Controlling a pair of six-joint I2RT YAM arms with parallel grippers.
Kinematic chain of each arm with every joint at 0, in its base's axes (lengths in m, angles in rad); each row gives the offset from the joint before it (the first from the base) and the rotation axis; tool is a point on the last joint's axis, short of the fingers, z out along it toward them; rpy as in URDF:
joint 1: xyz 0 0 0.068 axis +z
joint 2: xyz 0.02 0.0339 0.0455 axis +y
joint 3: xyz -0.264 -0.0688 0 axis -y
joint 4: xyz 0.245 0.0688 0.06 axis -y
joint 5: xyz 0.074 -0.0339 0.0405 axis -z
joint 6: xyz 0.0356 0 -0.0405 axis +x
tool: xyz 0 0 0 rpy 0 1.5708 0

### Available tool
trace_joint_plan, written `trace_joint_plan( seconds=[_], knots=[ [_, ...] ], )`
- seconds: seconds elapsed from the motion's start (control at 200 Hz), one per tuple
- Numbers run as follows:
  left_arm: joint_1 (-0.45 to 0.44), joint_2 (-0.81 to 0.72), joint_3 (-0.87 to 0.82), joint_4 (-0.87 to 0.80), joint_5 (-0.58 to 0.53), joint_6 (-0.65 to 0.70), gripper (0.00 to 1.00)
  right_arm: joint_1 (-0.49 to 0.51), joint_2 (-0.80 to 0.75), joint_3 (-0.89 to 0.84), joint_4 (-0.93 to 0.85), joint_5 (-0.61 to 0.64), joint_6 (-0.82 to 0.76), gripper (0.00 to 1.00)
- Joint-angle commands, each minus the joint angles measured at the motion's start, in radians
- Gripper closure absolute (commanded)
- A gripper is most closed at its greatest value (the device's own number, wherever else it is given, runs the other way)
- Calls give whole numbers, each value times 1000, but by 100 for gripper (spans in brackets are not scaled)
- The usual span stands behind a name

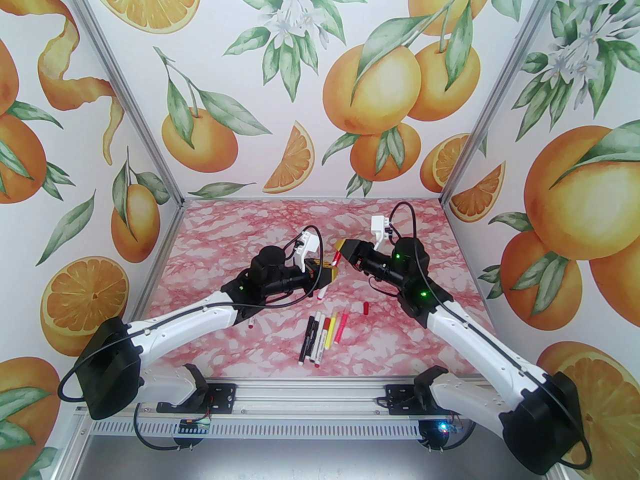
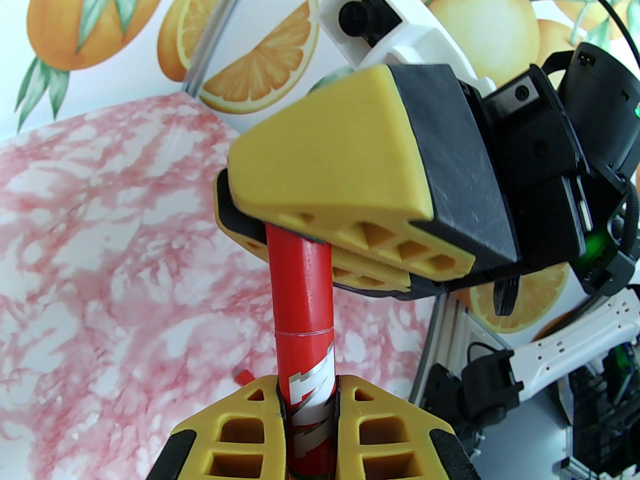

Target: Open the pen caps

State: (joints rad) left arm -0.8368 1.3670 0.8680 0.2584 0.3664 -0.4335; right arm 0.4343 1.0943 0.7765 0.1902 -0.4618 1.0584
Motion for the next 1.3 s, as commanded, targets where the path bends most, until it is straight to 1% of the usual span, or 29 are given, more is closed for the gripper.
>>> trace_joint_plan(
  seconds=[0.0,0.12,0.215,0.355,0.445,0.505,0.535,0.6,0.71,0.886,0.961,1.016,1.081,1.171,1.296],
  knots=[
    [-82,23,-58,-275,205,48,100,-60,-30,129,259,189,-5,100],
    [-82,27,-49,-262,228,31,100,-26,-51,146,135,261,-131,100],
    [-83,27,-39,-260,235,26,100,9,-57,155,79,308,-203,100],
    [-82,14,-36,-258,231,22,100,17,-58,154,61,320,-225,100],
    [-73,-5,-41,-253,219,17,100,16,-65,161,9,327,-248,100],
    [-59,-24,-49,-235,214,7,100,16,-68,162,-25,310,-256,100],
    [-49,-32,-54,-219,212,-2,100,16,-68,158,-37,296,-256,96],
    [-20,-51,-69,-170,221,-27,100,15,-67,144,-48,256,-250,84],
    [24,-76,-75,-125,222,-43,100,29,-71,108,-60,205,-236,67],
    [86,-106,-73,-95,250,-59,100,90,-64,61,-93,187,-237,46],
    [113,-112,-79,-73,276,-76,100,113,-57,38,-81,189,-225,39],
    [127,-116,-84,-53,293,-91,100,123,-44,26,-64,179,-214,36],
    [137,-120,-85,-43,303,-100,100,141,-24,21,-45,168,-205,36],
    [146,-121,-87,-33,305,-108,100,166,11,32,-41,158,-199,39],
    [153,-125,-95,2,314,-134,100,196,41,29,-22,175,-192,43]
  ],
)
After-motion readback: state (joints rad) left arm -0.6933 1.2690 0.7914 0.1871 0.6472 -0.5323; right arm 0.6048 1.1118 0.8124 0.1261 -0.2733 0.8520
